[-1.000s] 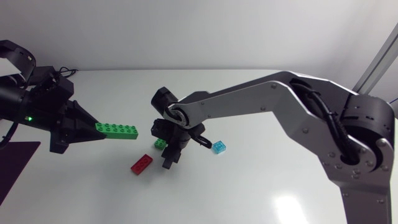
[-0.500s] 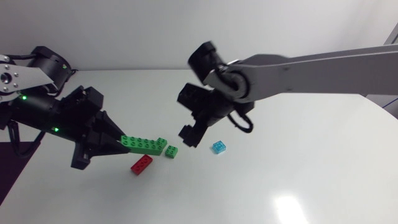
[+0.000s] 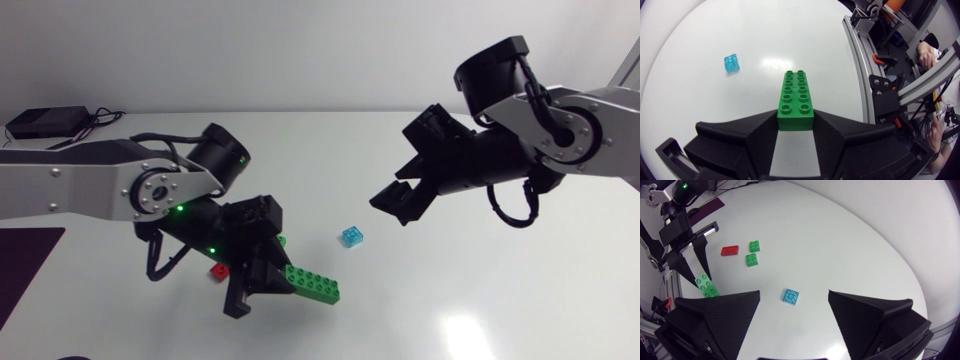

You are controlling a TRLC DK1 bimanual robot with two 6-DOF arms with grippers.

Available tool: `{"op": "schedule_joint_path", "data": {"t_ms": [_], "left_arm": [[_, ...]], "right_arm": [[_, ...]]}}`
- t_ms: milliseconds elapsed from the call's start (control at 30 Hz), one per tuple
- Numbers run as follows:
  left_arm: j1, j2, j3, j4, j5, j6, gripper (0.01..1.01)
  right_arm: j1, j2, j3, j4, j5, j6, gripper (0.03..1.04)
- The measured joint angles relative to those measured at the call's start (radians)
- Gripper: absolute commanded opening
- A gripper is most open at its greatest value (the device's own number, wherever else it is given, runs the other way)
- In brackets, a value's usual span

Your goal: Separate the duplo bricks

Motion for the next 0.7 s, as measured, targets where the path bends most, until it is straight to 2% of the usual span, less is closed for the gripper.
{"op": "schedule_joint_path", "data": {"t_ms": [267,633,700], "left_arm": [[-0.101,0.097,0.0,0.057,-0.048,-0.058,0.38],[-0.146,0.198,0.045,0.157,-0.114,-0.138,0.385],[-0.152,0.207,0.045,0.171,-0.126,-0.142,0.413]], "right_arm": [[-0.038,-0.053,-0.042,0.007,-0.032,0.0,0.98],[-0.04,-0.06,-0.061,0.023,-0.062,0.0,0.98],[-0.045,-0.063,-0.066,0.026,-0.077,0.0,0.98]]}}
